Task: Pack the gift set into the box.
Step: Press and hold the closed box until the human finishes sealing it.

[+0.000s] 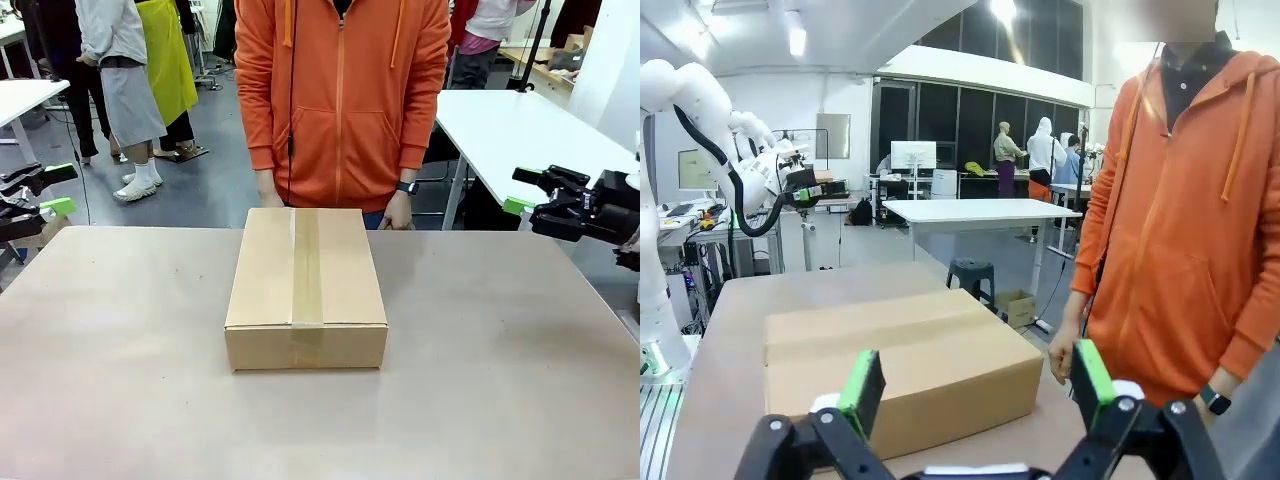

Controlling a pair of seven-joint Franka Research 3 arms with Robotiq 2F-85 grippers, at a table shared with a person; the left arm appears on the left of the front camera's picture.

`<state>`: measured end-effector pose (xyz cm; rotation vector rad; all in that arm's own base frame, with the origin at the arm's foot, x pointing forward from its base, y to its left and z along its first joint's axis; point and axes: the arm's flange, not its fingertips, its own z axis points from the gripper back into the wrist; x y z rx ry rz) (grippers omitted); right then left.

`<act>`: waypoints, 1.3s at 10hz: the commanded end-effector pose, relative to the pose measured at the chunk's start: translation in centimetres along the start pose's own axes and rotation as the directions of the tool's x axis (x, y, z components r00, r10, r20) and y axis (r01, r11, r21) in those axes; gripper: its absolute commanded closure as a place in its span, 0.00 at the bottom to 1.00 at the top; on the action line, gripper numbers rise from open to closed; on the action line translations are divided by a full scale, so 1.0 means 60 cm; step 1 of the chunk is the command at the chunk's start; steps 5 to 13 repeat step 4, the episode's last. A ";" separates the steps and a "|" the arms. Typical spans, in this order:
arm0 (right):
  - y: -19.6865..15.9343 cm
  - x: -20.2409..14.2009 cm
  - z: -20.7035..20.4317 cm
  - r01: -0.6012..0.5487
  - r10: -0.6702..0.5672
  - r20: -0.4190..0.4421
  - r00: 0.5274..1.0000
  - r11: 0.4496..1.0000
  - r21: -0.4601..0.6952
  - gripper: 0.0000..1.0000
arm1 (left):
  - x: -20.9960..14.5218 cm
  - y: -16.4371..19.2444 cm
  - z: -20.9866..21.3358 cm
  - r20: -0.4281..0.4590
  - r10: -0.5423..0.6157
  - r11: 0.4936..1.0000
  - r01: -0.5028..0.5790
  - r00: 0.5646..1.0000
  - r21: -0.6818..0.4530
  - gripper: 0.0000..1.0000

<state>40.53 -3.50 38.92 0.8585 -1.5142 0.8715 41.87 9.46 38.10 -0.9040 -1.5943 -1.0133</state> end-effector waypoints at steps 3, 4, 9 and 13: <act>-0.004 0.007 0.006 0.023 -0.023 0.000 1.000 1.000 0.008 0.00 | 0.001 -0.004 0.008 -0.015 0.009 1.000 -0.009 1.000 -0.004 0.00; -0.004 0.007 0.006 0.023 -0.023 0.000 1.000 1.000 0.008 0.00 | 0.001 -0.004 0.008 -0.015 0.009 1.000 -0.009 1.000 -0.004 0.00; -0.004 0.007 0.006 0.023 -0.023 0.000 1.000 1.000 0.008 0.00 | 0.001 -0.004 0.008 -0.015 0.009 1.000 -0.009 1.000 -0.004 0.00; -0.004 0.007 0.006 0.023 -0.023 0.000 1.000 1.000 0.008 0.00 | 0.001 -0.004 0.008 -0.015 0.009 1.000 -0.009 1.000 -0.004 0.00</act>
